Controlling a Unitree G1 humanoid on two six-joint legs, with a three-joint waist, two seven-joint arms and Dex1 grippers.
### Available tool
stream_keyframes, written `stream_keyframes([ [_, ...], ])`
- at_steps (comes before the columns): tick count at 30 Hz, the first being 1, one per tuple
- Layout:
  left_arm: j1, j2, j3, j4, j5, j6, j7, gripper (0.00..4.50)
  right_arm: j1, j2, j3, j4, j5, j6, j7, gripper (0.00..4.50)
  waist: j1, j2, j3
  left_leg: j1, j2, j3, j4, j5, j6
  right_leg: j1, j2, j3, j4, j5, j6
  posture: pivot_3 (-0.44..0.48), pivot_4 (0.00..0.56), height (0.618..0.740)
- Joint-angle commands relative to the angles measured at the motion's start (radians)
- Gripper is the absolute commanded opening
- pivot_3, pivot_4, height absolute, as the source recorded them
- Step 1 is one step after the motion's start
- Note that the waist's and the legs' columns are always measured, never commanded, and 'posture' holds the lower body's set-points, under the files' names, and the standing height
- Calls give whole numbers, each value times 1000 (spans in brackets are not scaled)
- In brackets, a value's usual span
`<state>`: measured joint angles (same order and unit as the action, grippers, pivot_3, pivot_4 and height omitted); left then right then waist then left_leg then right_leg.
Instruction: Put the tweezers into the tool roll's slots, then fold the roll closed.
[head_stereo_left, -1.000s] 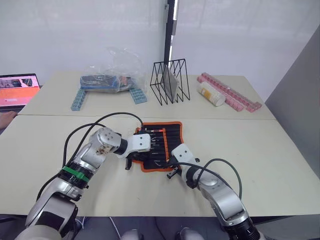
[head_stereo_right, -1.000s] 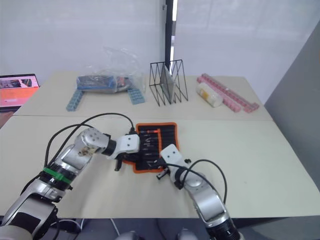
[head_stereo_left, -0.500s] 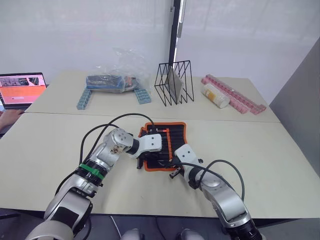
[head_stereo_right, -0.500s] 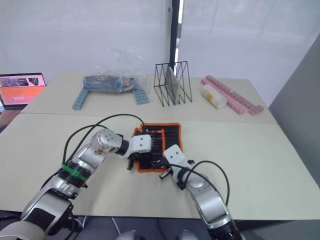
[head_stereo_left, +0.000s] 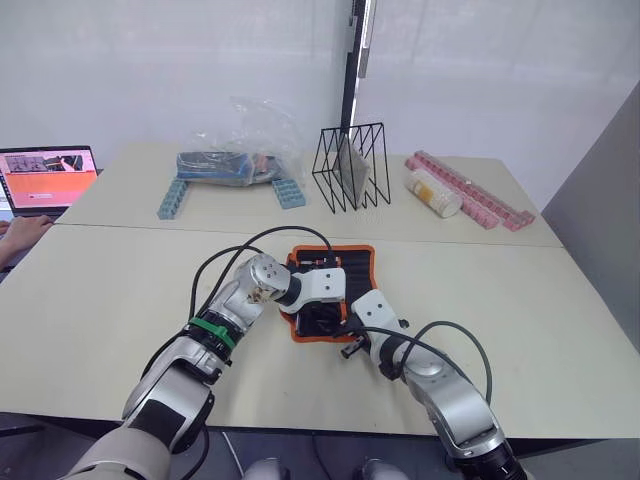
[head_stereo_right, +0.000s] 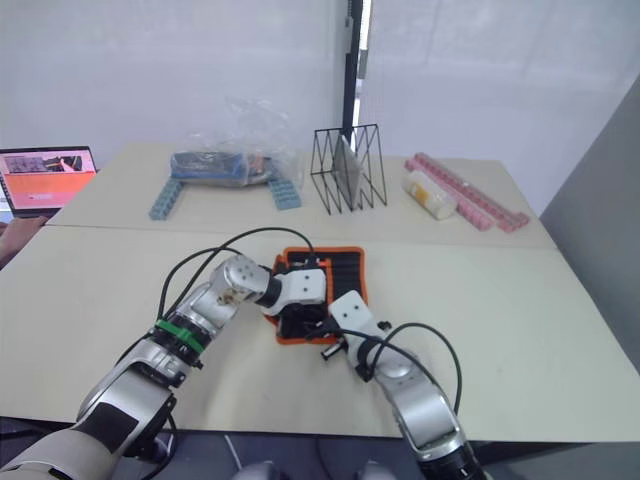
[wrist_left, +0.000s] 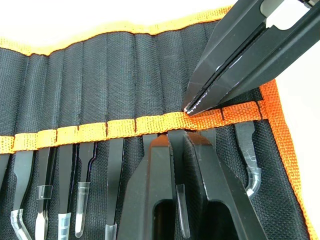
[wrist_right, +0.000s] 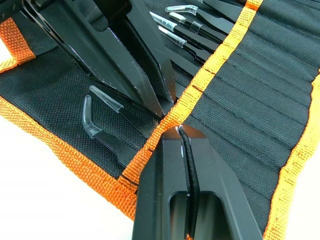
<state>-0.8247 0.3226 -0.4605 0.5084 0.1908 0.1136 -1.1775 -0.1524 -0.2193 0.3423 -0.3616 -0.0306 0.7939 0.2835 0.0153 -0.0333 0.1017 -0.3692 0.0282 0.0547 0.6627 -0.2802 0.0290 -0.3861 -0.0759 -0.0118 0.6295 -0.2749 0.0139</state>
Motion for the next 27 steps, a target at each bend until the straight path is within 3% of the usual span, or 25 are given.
stream_keyframes([
  [1, -10, -27, -13, 4, 13, -1, 27, 32, 74, -9, 51, 95, 13, 125, 22, 0, 0, 0, 0, 0, 0, 0, 0, 0, 0, 0, 0, 0, 0, 0, 0, 0, 150, 737],
  [3, -15, -24, -5, 7, 15, 2, 35, 32, 74, -9, 51, 95, 13, 124, 21, 0, 0, 0, 0, 0, 0, 0, 0, 0, 0, 0, 0, 0, 0, 0, 0, 0, 150, 737],
  [5, -21, -24, 9, 3, 9, 10, 44, 892, 74, -9, 51, 96, 13, 123, 21, 0, 0, 0, 0, 0, 0, 0, 0, 0, 0, 0, 0, 0, 0, 0, 0, 0, 150, 737],
  [14, -10, 18, 100, -175, -80, 110, 13, 3747, 74, -8, 55, 101, 14, 119, 22, 0, -7, 0, 0, -1, 1, 0, 1, 0, 1, -1, 1, 0, 1, 0, 0, 0, 150, 737],
  [20, 44, 86, 206, -412, -223, 320, -6, 3747, 76, -8, 61, 104, 14, 116, 24, 0, -16, 2, 0, -1, 1, -1, 1, -1, 1, -2, 1, 0, 1, 0, 0, 0, 150, 737],
  [27, 103, 185, 363, -534, -323, 482, 82, 3747, 66, -17, 63, 111, 15, 111, 35, 0, -19, 3, 1, -1, 1, -1, 0, -1, 1, -1, 1, 0, 1, 0, 0, 0, 150, 737],
])
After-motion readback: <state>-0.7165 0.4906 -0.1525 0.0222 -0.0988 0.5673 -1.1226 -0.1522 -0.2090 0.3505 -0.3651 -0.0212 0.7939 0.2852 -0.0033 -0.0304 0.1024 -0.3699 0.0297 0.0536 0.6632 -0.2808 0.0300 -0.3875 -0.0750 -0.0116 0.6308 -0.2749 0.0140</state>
